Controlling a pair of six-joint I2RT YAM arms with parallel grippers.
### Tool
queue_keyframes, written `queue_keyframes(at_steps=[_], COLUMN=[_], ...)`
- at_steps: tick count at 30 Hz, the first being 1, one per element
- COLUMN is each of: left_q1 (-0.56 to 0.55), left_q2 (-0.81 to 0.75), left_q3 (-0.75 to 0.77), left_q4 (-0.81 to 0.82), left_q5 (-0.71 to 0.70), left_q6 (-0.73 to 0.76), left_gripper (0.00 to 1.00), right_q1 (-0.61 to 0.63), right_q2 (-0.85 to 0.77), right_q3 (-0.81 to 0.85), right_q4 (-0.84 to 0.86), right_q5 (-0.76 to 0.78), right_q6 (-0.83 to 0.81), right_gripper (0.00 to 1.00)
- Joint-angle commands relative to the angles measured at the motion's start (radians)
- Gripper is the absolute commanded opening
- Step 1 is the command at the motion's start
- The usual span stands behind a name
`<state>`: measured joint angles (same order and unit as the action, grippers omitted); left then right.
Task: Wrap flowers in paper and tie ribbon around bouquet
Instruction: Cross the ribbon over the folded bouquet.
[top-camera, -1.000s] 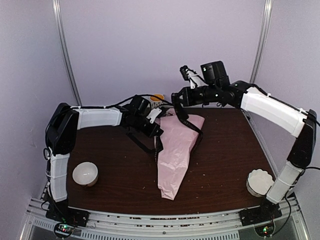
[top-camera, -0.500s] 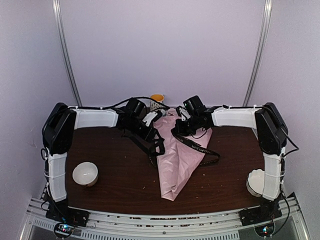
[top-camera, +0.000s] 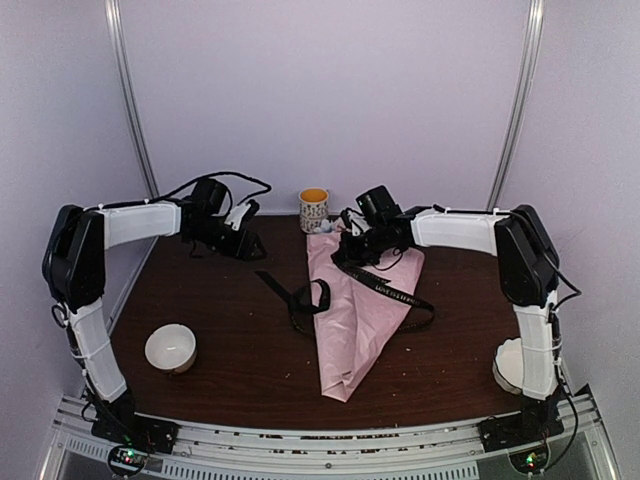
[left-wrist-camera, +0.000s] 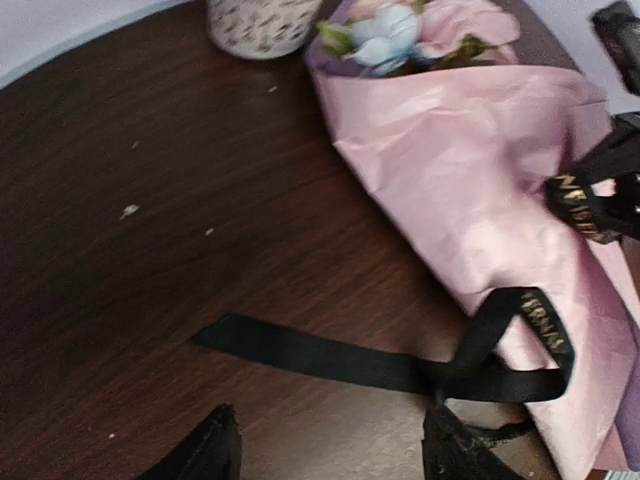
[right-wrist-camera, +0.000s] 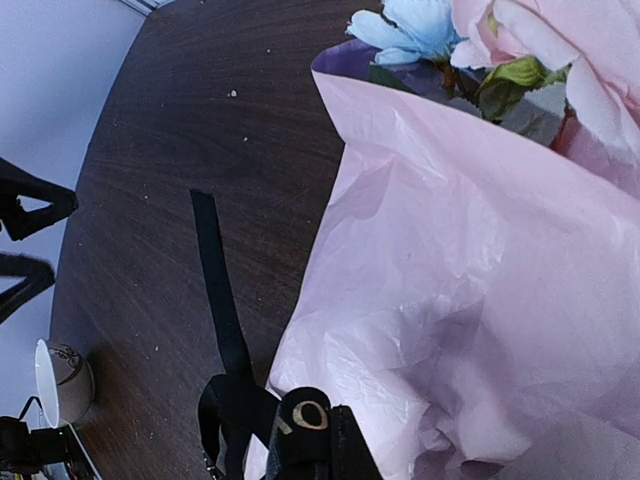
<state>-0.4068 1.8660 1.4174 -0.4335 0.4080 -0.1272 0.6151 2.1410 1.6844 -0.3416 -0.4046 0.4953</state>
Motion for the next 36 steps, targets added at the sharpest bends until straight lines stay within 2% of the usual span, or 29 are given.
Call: queue_keyframes(at_steps=[1, 3, 5, 9, 13, 16, 22, 30, 36], left_q1=[-0.018, -0.086, -0.185, -0.319, -0.405, -0.433, -0.443, -0.443, -0.433], left_q2=[0.042, -0.012, -0.063, -0.056, 0.042, 0.147, 0.282, 0.286, 0.154], left_q3=[-0.031, -0.072, -0.085, -0.074, 0.009, 0.095, 0.229, 0.229, 0.12], left_q4=[0.001, 0.074, 0.13, 0.242, 0.205, 0.127, 0.005, -0.023, -0.02], left_q5=[0.003, 0.038, 0.128, 0.353, 0.431, 0.42, 0.321, 0.24, 0.146], left_q6=[-0.034, -0.03, -0.016, -0.097, -0.113, -0.104, -0.112, -0.128, -0.105], left_gripper=[0.6, 0.53, 0.52, 0.63, 0.78, 0.87, 0.87, 0.8, 0.82], right_q1=[0.0, -0.001, -0.003, -0.003, -0.006, -0.009, -0.011, -0.014, -0.013], right_q2=[0.036, 0.029, 0.028, 0.042, 0.05, 0.046, 0.032, 0.022, 0.02], right_q3=[0.026, 0.02, 0.02, 0.044, 0.054, 0.051, 0.035, 0.042, 0.045], right_q4=[-0.027, -0.028, -0.03, -0.045, -0.054, -0.058, -0.066, -0.07, -0.076], right_q5=[-0.004, 0.013, 0.023, 0.023, 0.037, 0.042, 0.06, 0.058, 0.062], right_q6=[-0.001, -0.007, -0.01, -0.012, -0.012, -0.018, -0.033, -0.041, -0.047], right_gripper=[0.0, 0.0, 0.0, 0.0, 0.0, 0.0, 0.0, 0.0, 0.0])
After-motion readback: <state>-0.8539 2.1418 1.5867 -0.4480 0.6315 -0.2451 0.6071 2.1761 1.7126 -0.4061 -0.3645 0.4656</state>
